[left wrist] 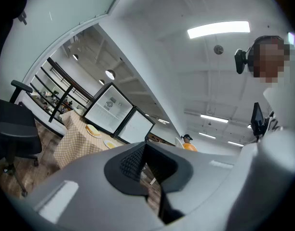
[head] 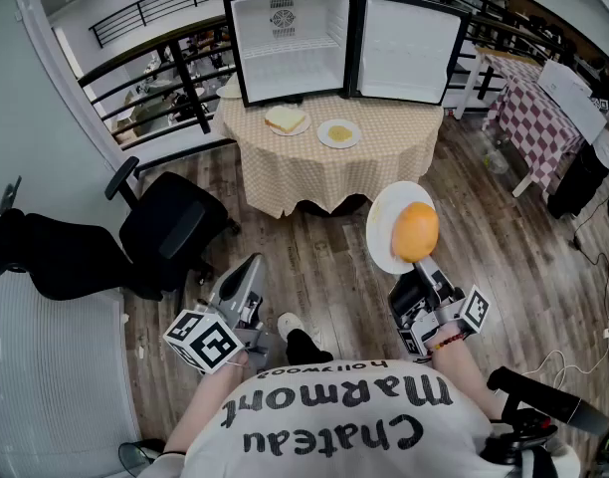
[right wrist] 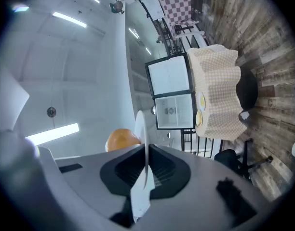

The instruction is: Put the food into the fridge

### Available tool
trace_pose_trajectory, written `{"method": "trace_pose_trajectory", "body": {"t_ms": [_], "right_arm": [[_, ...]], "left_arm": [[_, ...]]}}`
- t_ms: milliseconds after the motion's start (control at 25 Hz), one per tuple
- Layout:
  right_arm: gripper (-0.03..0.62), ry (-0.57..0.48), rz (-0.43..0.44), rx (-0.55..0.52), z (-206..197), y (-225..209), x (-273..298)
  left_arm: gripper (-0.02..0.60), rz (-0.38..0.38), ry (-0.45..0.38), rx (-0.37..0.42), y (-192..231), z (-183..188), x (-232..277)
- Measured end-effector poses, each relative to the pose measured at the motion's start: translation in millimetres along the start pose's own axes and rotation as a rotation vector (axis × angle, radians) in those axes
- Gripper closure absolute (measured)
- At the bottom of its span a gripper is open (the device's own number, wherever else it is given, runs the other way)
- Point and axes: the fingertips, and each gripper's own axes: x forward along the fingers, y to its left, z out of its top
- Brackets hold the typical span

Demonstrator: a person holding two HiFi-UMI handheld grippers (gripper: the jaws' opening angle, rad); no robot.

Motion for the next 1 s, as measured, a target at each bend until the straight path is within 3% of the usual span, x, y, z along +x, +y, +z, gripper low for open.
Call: {"method": "trace_pose_trajectory", "body": {"t_ms": [400, 640, 800, 1000], "right_arm": [[0.565, 0.042, 0.0, -0.026, 5, -18, 28], [0.565, 0.088, -0.021, -0.026, 6, -38, 58], [0.565, 0.079, -0.047, 0.019, 15, -66, 85], [0.565, 0.101, -0.058, 0.014, 30, -104, 153]], "left_arm": [[0.574, 0.008, 0.011, 0.008, 19, 14, 20], [0.574, 0.006, 0.032, 0.057, 37, 21, 38], [0.574, 0.003, 0.075, 0.121, 65, 22, 58], [0.574, -0.06, 0.098, 0.158, 112, 42, 111]]}}
